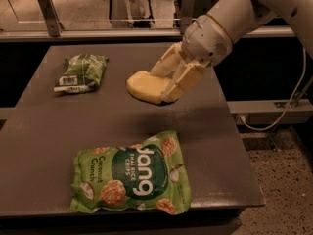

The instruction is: Move sponge near green rice chip bag

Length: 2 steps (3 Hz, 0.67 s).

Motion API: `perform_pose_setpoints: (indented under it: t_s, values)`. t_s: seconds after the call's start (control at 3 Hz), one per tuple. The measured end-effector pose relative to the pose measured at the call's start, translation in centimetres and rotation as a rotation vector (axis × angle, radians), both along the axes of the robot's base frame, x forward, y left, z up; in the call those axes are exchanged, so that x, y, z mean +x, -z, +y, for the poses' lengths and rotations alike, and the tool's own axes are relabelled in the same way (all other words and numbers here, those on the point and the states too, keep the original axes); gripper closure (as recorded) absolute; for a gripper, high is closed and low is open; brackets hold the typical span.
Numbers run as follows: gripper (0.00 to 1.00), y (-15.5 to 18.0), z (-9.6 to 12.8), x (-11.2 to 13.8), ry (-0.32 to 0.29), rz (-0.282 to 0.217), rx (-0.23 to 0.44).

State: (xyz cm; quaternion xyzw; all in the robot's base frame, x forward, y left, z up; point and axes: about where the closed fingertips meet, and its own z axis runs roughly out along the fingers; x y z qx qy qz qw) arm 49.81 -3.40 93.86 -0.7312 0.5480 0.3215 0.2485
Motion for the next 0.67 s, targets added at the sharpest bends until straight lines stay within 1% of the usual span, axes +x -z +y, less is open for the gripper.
perform_pose_setpoints:
  t_s: [0.33, 0.67]
  values:
    - [1.00, 0.15, 1.86, -1.66, -0.034, -0.019, -0.019]
    - [1.00, 0.15, 1.86, -1.66, -0.034, -0.019, -0.019]
